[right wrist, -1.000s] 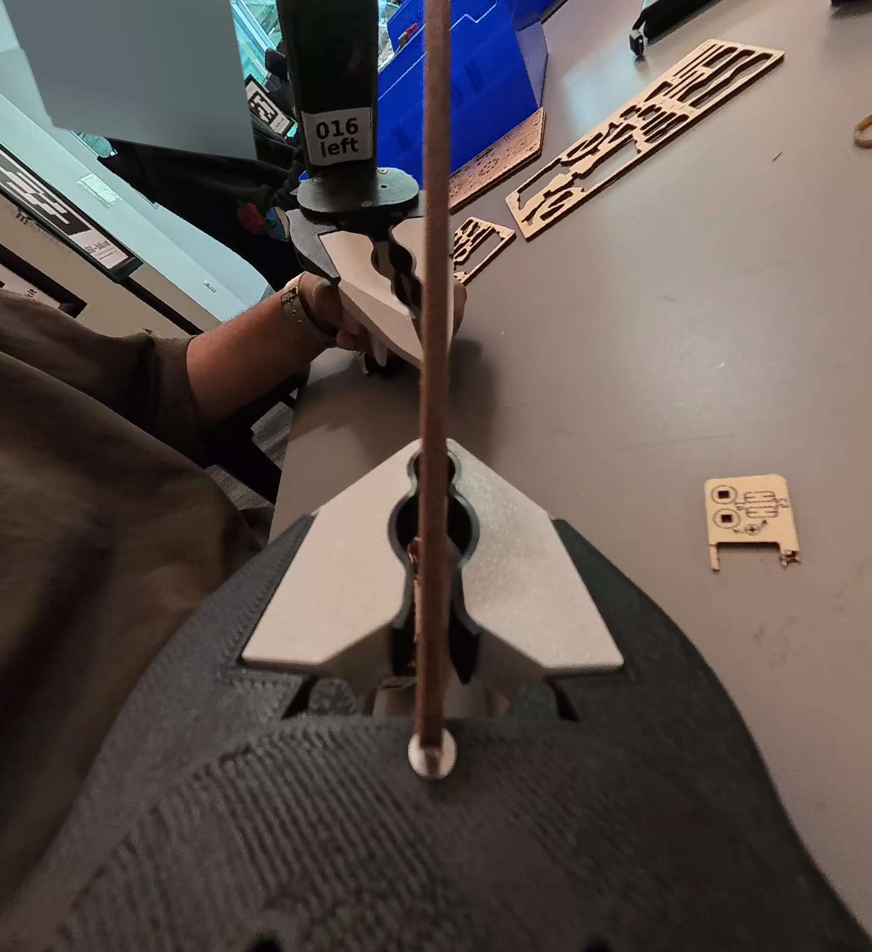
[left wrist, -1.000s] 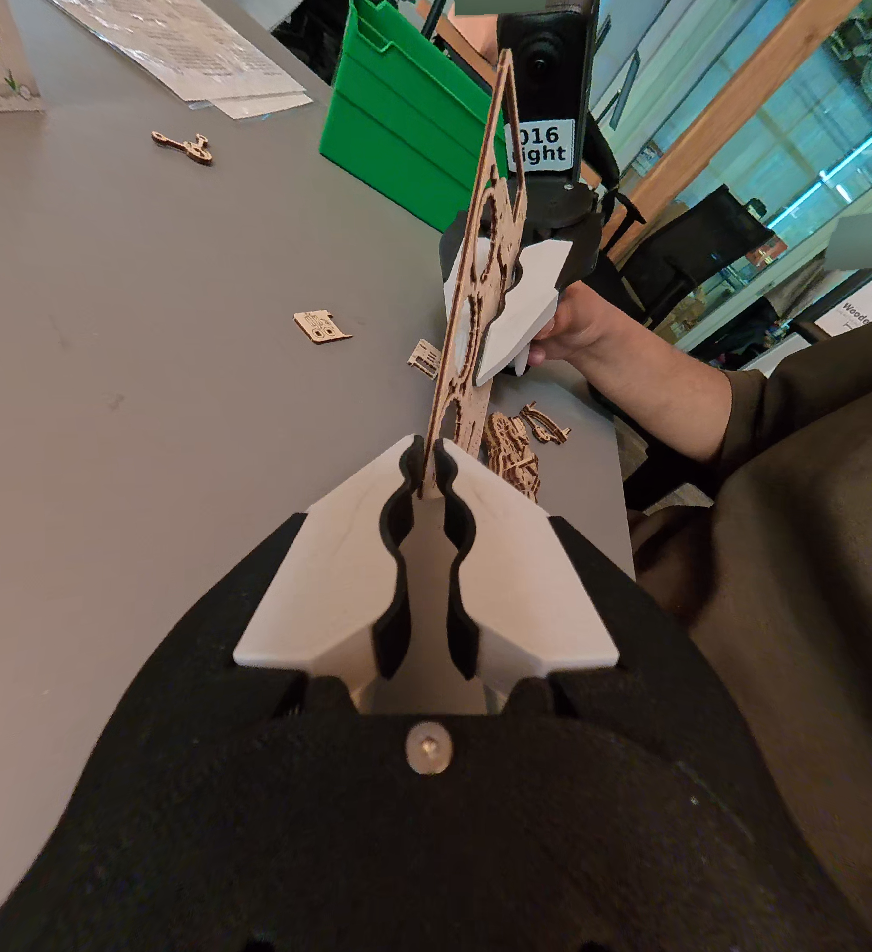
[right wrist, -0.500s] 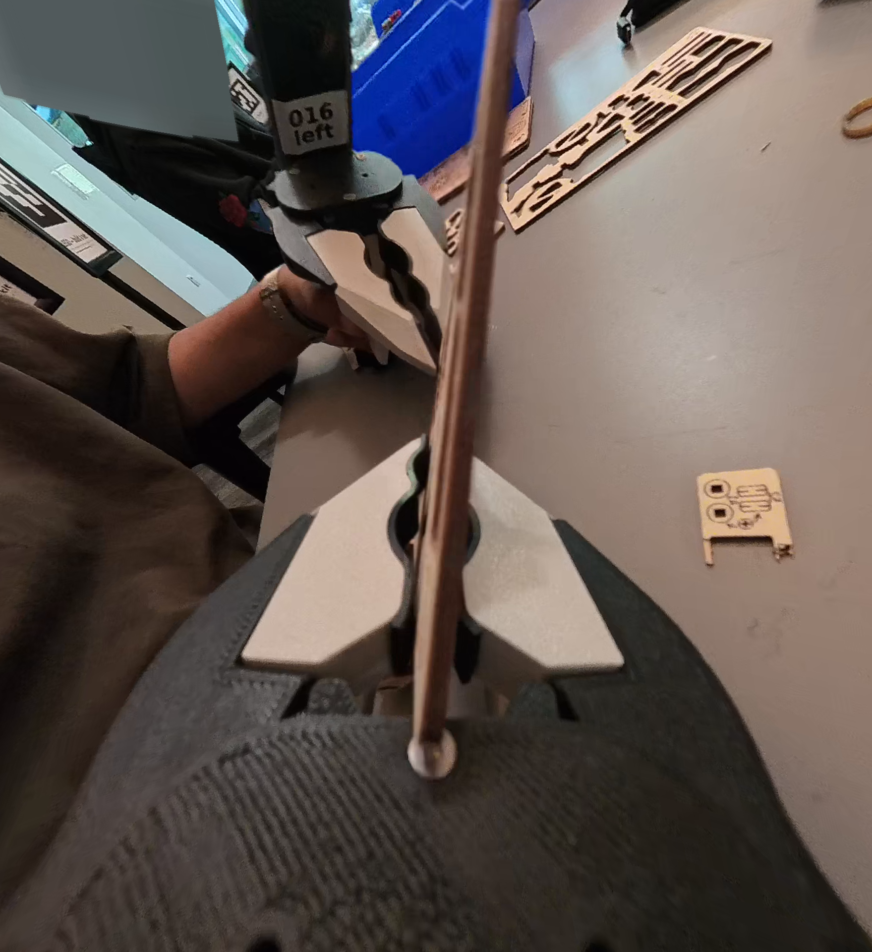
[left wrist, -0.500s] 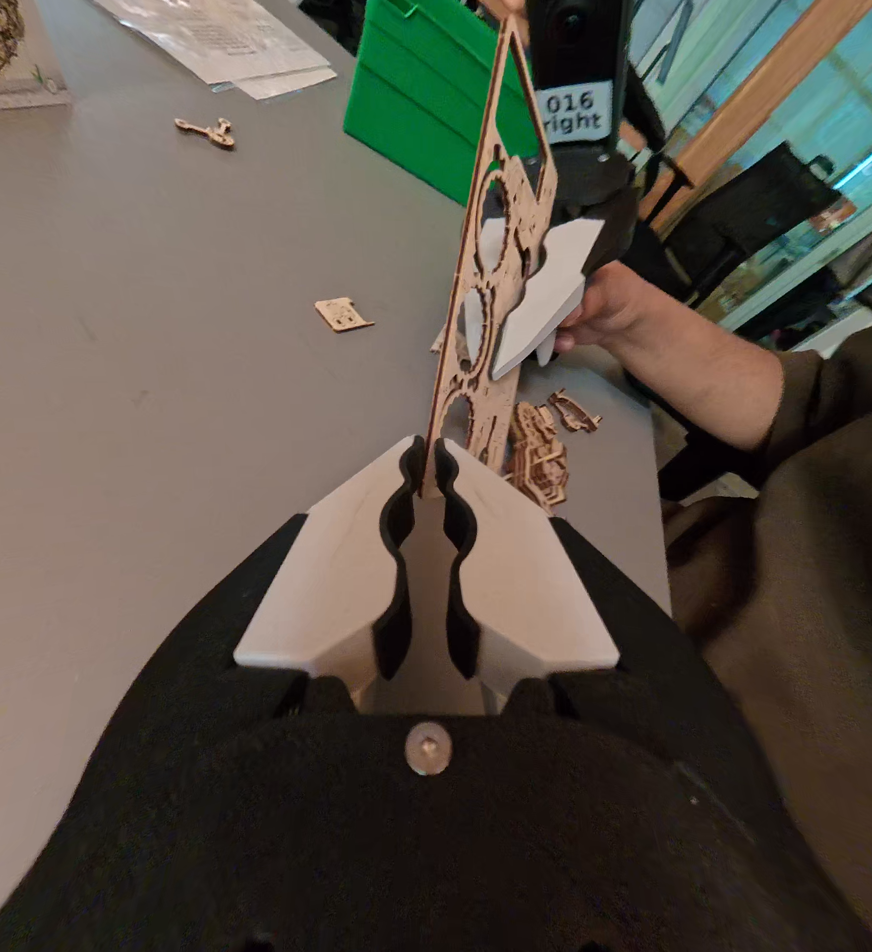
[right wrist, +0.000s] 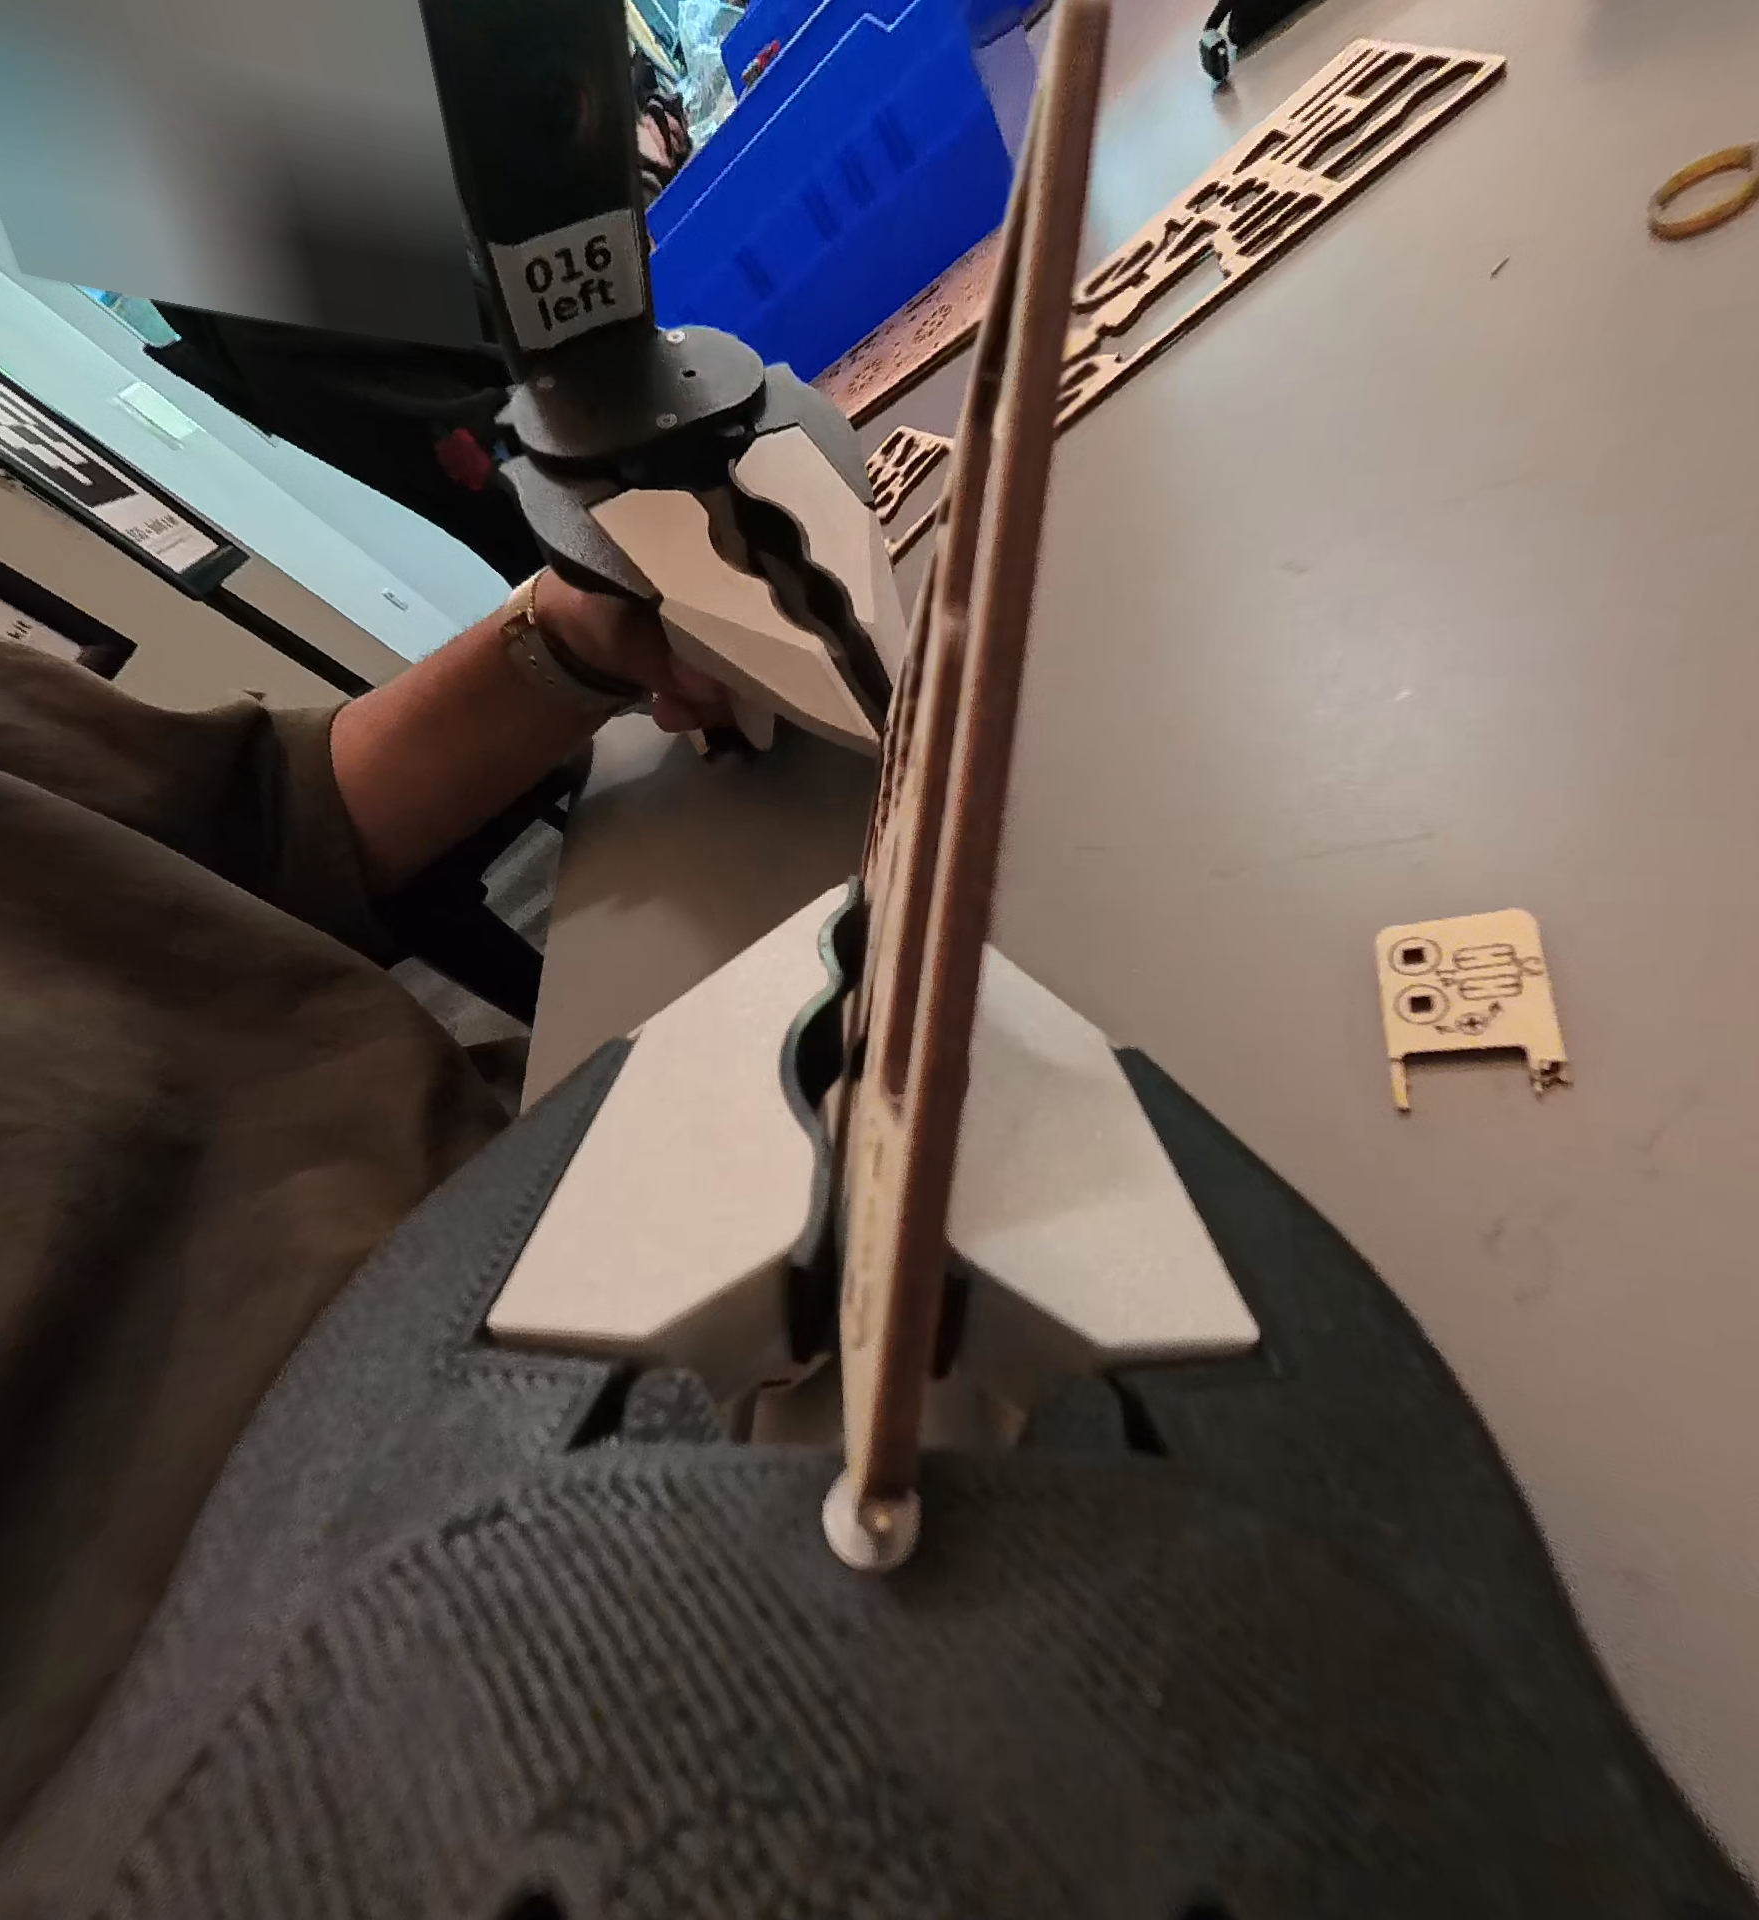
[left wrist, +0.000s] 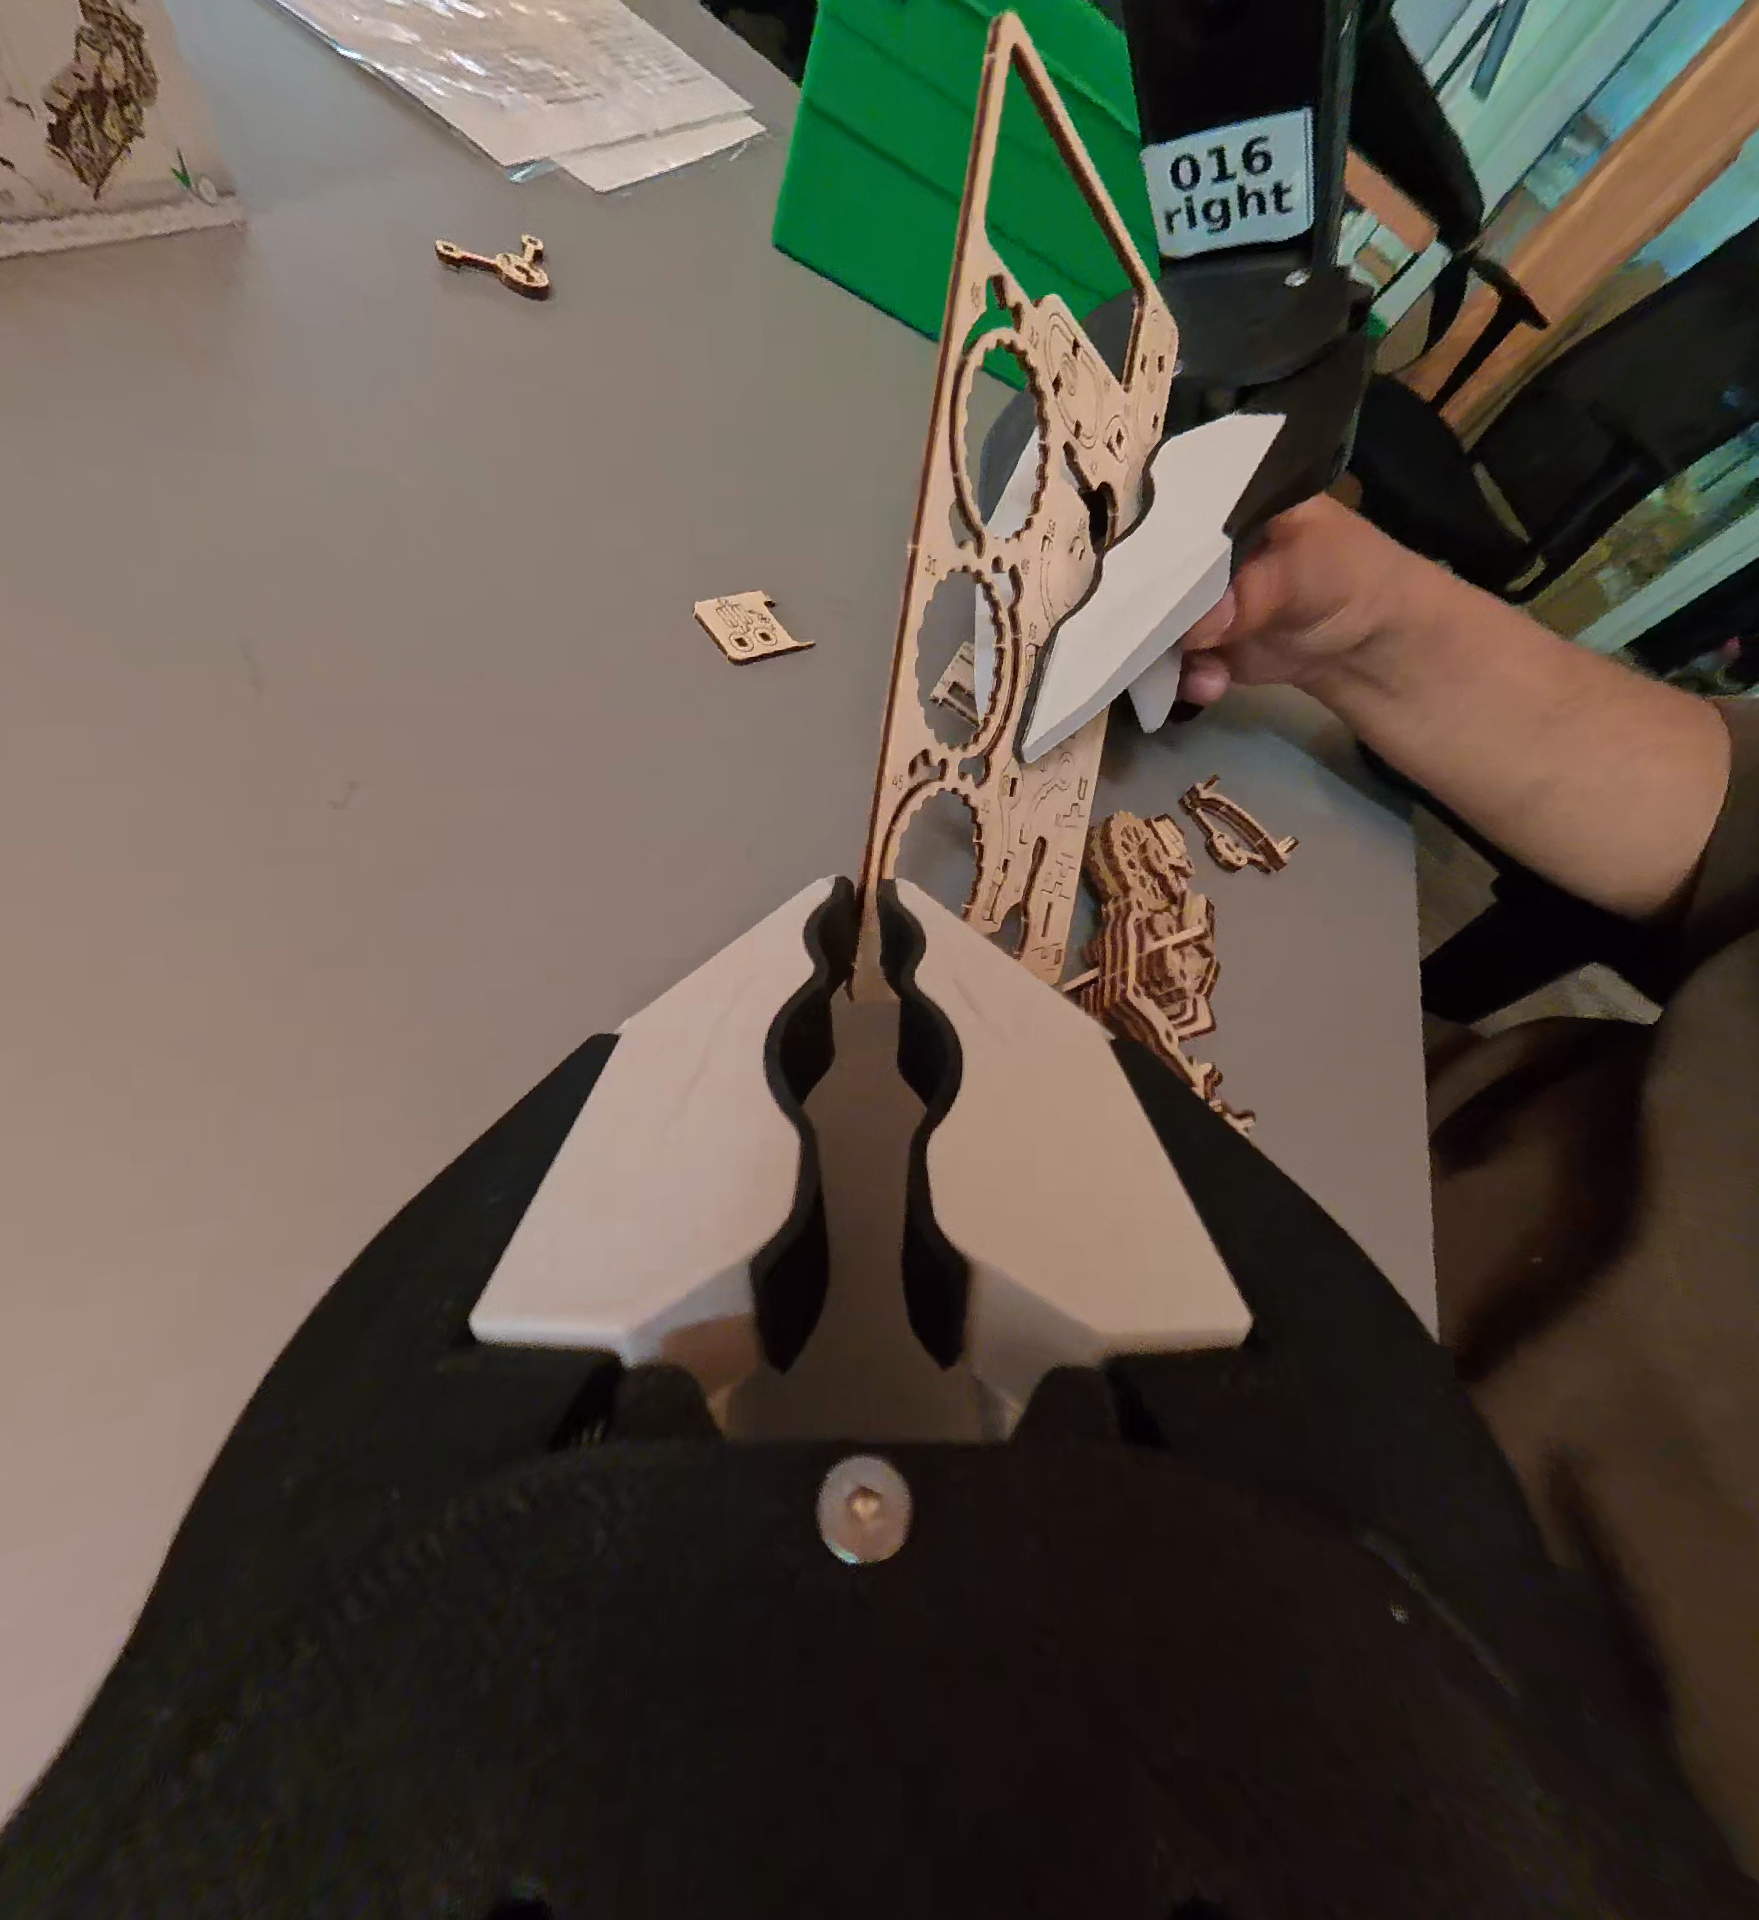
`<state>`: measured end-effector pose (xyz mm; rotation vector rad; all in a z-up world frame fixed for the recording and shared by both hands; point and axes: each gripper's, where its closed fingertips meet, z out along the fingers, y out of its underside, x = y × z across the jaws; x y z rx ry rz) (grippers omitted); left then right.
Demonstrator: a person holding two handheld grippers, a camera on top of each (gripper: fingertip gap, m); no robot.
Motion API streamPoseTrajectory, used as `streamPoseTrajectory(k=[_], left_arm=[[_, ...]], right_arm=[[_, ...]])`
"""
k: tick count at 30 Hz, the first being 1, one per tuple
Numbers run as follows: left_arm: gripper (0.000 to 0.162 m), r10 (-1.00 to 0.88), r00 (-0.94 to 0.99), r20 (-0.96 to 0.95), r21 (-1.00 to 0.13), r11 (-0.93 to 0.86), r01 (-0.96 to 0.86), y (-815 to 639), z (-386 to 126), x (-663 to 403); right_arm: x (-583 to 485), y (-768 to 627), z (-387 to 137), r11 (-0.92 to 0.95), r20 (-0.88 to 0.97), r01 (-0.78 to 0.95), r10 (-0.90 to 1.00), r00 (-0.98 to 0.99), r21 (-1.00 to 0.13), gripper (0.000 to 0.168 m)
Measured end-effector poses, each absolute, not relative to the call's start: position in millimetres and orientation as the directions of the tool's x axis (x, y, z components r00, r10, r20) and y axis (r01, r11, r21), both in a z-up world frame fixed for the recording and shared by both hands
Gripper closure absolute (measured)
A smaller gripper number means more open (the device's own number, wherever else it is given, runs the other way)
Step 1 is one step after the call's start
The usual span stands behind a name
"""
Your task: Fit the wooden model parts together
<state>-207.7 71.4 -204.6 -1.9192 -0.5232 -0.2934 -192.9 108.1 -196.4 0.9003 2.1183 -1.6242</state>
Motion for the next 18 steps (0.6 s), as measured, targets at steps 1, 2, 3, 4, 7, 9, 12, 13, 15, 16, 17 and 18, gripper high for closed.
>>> streamPoseTrajectory(k=[1, 2, 3, 4, 7, 9, 12, 13, 15, 16, 17, 18], left_arm=[[0.16, 0.224, 0.865, 0.448, -0.805, -0.319, 0.5, 71.1, -204.1, -208.8], [0.158, 0.224, 0.859, 0.459, -0.802, -0.31, 0.51, 70.5, -203.6, -209.7], [0.155, 0.222, 0.855, 0.469, -0.801, -0.3, 0.518, 70.0, -202.6, -210.4], [0.152, 0.22, 0.85, 0.479, -0.8, -0.289, 0.525, 69.3, -201.5, -211.1], [0.152, 0.215, 0.834, 0.508, -0.791, -0.266, 0.55, 67.8, -199.8, -213.0], [0.152, 0.202, 0.825, 0.528, -0.782, -0.265, 0.565, 67.9, -199.8, -211.3], [0.153, 0.198, 0.821, 0.535, -0.773, -0.278, 0.57, 69.0, -201.7, -209.2], [0.154, 0.199, 0.823, 0.532, -0.773, -0.282, 0.568, 69.3, -202.0, -208.7], [0.156, 0.209, 0.824, 0.527, -0.772, -0.287, 0.567, 69.4, -203.4, -209.3], [0.156, 0.21, 0.824, 0.527, -0.772, -0.288, 0.567, 69.5, -203.5, -209.3], [0.157, 0.211, 0.823, 0.527, -0.771, -0.288, 0.567, 69.5, -203.8, -209.3], [0.157, 0.214, 0.824, 0.525, -0.771, -0.289, 0.567, 69.6, -204.0, -209.5]], right_arm=[[-194.0, 109.0, -196.0, 0.145, -0.603, 0.655, 0.286, -0.745, -0.741, 0.166], [-195.2, 110.2, -195.1, 0.137, -0.603, 0.655, 0.288, -0.744, -0.743, 0.166], [-196.5, 111.4, -194.1, 0.129, -0.601, 0.653, 0.292, -0.744, -0.746, 0.166], [-198.0, 112.9, -193.0, 0.12, -0.6, 0.652, 0.295, -0.743, -0.748, 0.166], [-200.7, 115.9, -191.0, 0.098, -0.606, 0.655, 0.299, -0.738, -0.75, 0.167], [-201.0, 116.3, -190.8, 0.096, -0.605, 0.654, 0.299, -0.738, -0.751, 0.166], [-200.2, 115.1, -190.3, 0.098, -0.601, 0.65, 0.295, -0.742, -0.754, 0.167], [-199.8, 114.5, -190.1, 0.099, -0.6, 0.648, 0.294, -0.744, -0.755, 0.167], [-199.2, 113.6, -189.4, 0.099, -0.598, 0.645, 0.29, -0.747, -0.757, 0.167], [-199.0, 113.3, -189.4, 0.1, -0.597, 0.644, 0.29, -0.748, -0.758, 0.168], [-199.0, 113.2, -189.4, 0.1, -0.596, 0.644, 0.291, -0.748, -0.759, 0.167], [-198.9, 113.1, -189.3, 0.1, -0.596, 0.644, 0.291, -0.748, -0.759, 0.166]])
